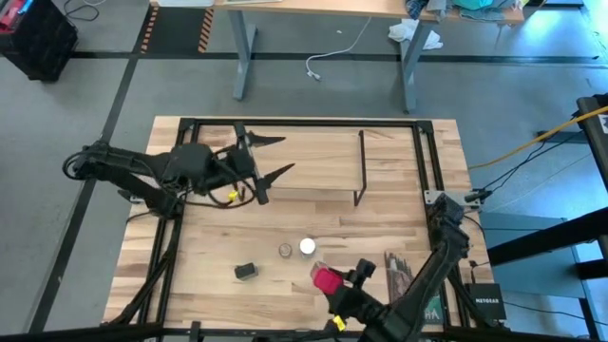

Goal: Shelf spices
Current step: Remove the red seasoning can from the shelf

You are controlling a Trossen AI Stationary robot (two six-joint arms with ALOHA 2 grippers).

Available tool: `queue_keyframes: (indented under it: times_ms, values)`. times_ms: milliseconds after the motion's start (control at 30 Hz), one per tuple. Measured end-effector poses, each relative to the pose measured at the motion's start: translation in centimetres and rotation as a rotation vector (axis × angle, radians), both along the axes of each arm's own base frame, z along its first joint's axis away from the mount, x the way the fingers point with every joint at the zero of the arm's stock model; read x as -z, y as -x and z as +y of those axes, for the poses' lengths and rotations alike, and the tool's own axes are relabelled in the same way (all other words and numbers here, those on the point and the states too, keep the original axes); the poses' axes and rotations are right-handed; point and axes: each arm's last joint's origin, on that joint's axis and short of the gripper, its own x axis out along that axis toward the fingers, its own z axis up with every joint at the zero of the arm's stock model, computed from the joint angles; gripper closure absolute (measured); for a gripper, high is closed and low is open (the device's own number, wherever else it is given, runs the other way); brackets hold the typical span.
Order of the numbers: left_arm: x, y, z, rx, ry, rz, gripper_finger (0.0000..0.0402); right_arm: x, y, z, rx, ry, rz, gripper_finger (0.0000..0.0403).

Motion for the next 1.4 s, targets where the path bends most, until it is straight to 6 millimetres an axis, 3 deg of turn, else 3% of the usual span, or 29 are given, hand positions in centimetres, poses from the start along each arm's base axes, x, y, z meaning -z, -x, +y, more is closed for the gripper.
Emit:
queue_keyframes:
  times_ms: [333,467,733,1000,1233,1400]
  values:
    - [0.9,-0.3,1.5,0.023,0.027,0.075,0.0119,7.1,-0.3,-2.5,0.208,0.055,0.003,0.0194]
    - [1.1,-0.3,1.5,0.029,0.026,0.1,0.0119,8.7,0.2,-2.9,0.223,0.117,-0.071,0.0194]
    - [2.1,-0.3,1.5,0.026,0.06,0.185,0.0119,8.7,0.9,-1.6,0.12,0.171,-0.112,0.0194]
    - [2.4,-0.2,0.9,0.091,0.096,0.208,0.0119,7.4,0.1,0.6,-0.106,0.078,0.036,0.0194]
    - [2.5,-0.1,-0.1,0.146,0.133,0.197,0.0119,6.0,-0.6,0.1,-0.279,0.052,0.206,0.0194]
    - [3.5,-0.2,-1.0,0.175,0.167,0.216,0.0119,4.9,-3.2,-1.1,-0.42,-0.004,0.233,0.0194]
